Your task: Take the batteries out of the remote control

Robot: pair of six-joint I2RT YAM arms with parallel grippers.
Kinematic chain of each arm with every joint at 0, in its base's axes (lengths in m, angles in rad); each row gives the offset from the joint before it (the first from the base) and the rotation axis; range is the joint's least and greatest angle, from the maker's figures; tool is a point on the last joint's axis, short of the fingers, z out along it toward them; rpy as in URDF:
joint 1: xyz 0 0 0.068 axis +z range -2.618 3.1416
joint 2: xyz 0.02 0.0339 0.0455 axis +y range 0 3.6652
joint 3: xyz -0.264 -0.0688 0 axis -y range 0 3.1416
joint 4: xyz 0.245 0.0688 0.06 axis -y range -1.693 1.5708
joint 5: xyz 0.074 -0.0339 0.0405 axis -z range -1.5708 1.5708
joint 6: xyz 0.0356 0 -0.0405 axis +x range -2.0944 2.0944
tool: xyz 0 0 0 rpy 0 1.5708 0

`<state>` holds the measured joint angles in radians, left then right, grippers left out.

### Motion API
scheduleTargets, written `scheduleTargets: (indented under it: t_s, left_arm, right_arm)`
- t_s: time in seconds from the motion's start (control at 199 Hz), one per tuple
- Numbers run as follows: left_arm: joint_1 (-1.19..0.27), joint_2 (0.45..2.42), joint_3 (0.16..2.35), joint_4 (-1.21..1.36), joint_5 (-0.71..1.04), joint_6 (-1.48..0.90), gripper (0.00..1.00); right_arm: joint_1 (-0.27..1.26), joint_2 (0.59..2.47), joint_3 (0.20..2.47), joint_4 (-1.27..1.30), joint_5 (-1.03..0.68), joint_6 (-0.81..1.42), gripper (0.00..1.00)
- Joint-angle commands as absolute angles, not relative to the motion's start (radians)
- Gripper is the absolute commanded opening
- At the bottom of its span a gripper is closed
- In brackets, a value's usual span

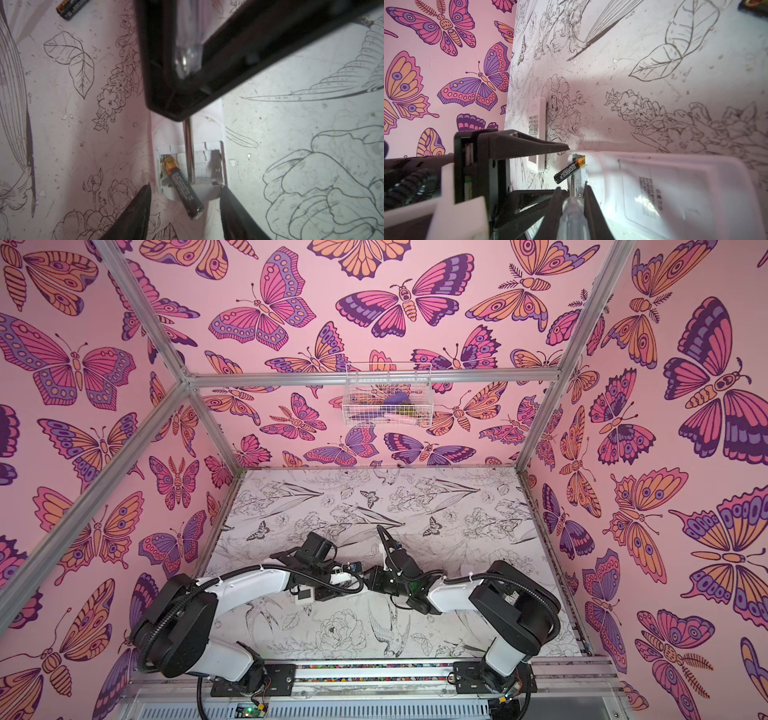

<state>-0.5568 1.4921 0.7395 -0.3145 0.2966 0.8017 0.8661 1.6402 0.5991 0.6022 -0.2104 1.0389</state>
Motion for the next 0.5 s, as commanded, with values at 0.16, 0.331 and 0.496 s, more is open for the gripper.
scheduleTargets:
  t_s: [0.16,0.331,0.496]
  left_arm:
    - [-0.554,1.500,0.746,-0.310,0.291,0.794,0.42]
    - [-0.550,1.494,0.734,-0.298,0.264,0.799,0.34]
    - [-0.548,1.488,0.728,-0.291,0.264,0.805,0.24]
  right_arm:
    - [0.869,1.663,0.630,0.643,-0.211,1.032,0.00]
    - [0.869,1.660,0.632,0.636,-0.215,1.034,0.00]
    - [0.867,1.636,0.631,0.599,-0.209,1.005,0.00]
